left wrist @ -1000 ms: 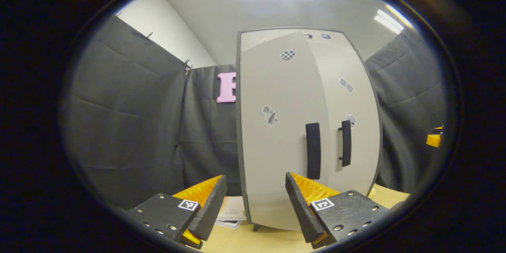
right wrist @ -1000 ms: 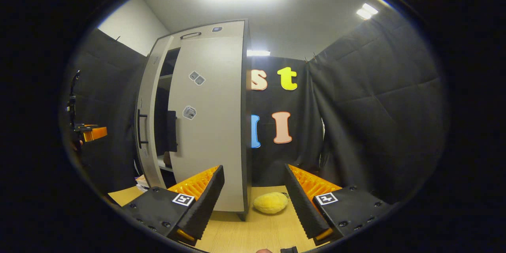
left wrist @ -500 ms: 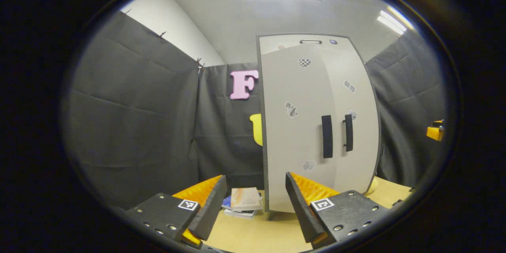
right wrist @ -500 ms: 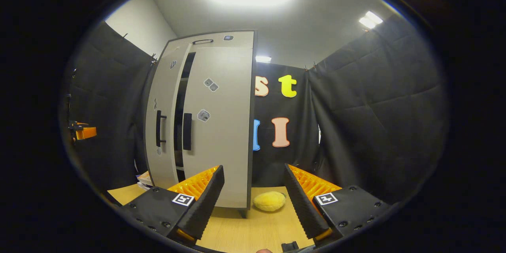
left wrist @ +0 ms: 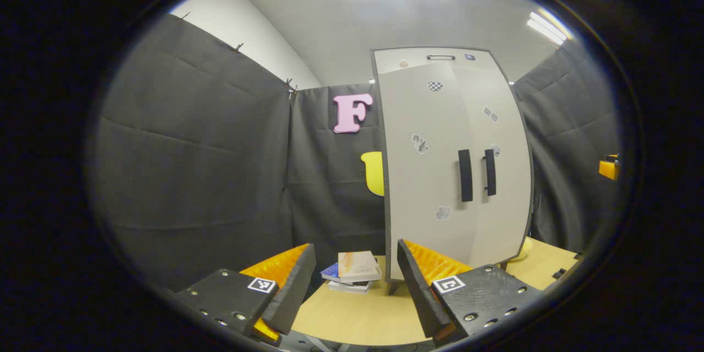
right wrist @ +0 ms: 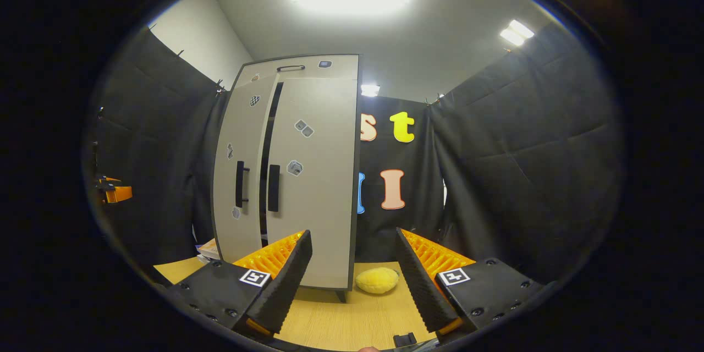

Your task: Grab one shoe with the right hand and put it into the shoe cabinet, grab the other shoe with the left hand and put it into the shoe cabinet; then close the right door with the right hand and the left door with the left hand.

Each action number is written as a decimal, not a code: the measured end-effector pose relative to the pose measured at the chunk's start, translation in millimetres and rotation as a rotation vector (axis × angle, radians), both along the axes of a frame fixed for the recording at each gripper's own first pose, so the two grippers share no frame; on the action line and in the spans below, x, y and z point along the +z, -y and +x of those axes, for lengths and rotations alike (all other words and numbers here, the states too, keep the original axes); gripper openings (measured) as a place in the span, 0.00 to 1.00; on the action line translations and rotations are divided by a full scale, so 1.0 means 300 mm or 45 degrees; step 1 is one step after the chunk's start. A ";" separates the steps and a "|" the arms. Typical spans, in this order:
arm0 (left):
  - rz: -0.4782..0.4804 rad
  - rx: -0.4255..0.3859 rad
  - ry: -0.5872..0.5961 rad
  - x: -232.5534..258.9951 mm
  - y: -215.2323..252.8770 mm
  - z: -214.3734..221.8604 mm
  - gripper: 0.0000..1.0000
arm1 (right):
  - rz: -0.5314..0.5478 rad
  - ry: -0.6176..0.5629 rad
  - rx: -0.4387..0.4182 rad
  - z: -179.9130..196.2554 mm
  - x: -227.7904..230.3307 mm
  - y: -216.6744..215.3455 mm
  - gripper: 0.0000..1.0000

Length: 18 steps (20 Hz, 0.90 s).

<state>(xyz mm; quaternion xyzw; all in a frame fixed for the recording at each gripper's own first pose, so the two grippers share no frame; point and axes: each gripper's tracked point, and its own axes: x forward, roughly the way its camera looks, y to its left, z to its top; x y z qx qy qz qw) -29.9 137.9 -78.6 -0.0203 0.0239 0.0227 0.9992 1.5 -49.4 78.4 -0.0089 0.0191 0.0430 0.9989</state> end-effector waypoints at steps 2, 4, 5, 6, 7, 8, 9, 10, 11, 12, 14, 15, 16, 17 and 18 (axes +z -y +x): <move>0.016 0.008 0.000 0.006 -0.013 -0.025 0.87 | 0.019 0.007 0.006 -0.011 0.004 -0.007 0.95; 0.018 0.011 0.002 0.015 -0.020 -0.037 0.87 | 0.030 0.004 0.008 -0.007 -0.001 -0.012 0.92; 0.013 0.009 0.002 0.016 -0.018 -0.038 0.87 | 0.030 -0.003 0.010 -0.009 -0.006 -0.011 0.92; 0.010 0.013 -0.001 0.014 -0.020 -0.035 0.91 | 0.028 -0.008 0.015 -0.009 -0.013 -0.014 0.92; 0.007 0.018 -0.003 0.012 -0.023 -0.035 0.91 | 0.023 -0.011 0.018 -0.010 -0.014 -0.015 0.95; 0.003 0.020 -0.003 0.013 -0.022 -0.032 0.91 | 0.015 -0.008 0.019 -0.009 -0.010 -0.011 0.95; 0.000 0.021 -0.005 0.013 -0.023 -0.032 0.87 | 0.006 -0.003 0.018 -0.005 -0.006 -0.009 0.95; 0.001 0.020 -0.004 0.014 -0.022 -0.030 0.87 | 0.001 0.005 0.019 -0.002 0.001 -0.008 0.95; 0.006 0.019 -0.007 0.015 -0.023 -0.031 0.87 | 0.001 0.012 0.023 0.000 0.009 -0.008 0.95; 0.015 0.019 -0.009 0.018 -0.023 -0.031 0.91 | 0.001 0.017 0.026 0.004 0.014 -0.008 0.95; 0.031 0.018 -0.008 0.026 -0.017 -0.030 0.91 | 0.007 0.034 0.032 0.017 0.026 -0.014 0.95; 0.036 0.017 -0.005 0.031 -0.016 -0.030 0.87 | 0.010 0.036 0.039 0.018 0.029 -0.019 0.95; 0.039 0.016 -0.001 0.035 -0.015 -0.030 0.91 | 0.012 0.038 0.047 0.017 0.028 -0.024 0.92; 0.044 0.016 0.001 0.037 -0.014 -0.029 0.91 | 0.011 0.039 0.053 0.019 0.029 -0.027 0.92; 0.050 0.016 0.003 0.039 -0.013 -0.028 0.87 | 0.007 0.040 0.057 0.020 0.028 -0.031 0.95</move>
